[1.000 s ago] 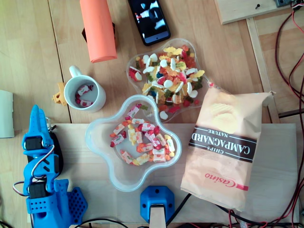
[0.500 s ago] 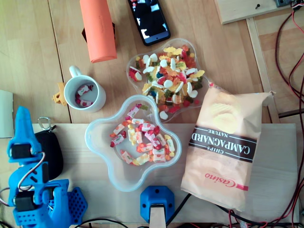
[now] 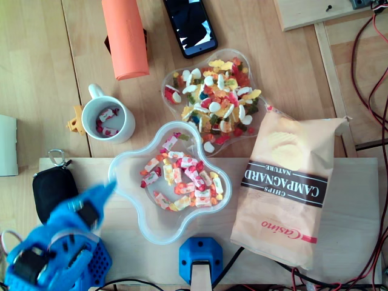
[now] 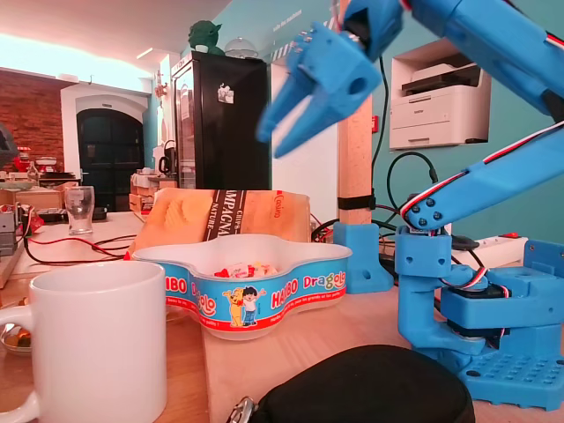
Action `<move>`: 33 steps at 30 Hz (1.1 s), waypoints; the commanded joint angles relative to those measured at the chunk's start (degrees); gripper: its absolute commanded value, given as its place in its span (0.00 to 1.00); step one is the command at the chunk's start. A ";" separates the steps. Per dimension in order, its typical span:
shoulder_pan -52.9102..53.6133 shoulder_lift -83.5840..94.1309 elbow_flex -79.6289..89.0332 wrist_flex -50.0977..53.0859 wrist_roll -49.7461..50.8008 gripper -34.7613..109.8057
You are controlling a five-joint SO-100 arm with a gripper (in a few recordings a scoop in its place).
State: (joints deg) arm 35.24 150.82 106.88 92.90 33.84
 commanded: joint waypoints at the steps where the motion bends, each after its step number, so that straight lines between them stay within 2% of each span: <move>1: 8.00 -0.88 -3.96 5.89 0.53 0.36; 9: 19.16 -18.81 2.81 1.49 -5.19 0.36; 16: 19.69 -34.54 -0.70 -11.34 -8.00 0.35; 23: 19.86 -39.02 -5.10 -18.63 -12.22 0.35; 33: 20.65 -39.29 -5.19 -22.32 -14.33 0.35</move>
State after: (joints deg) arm 54.40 110.57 104.15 71.63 19.34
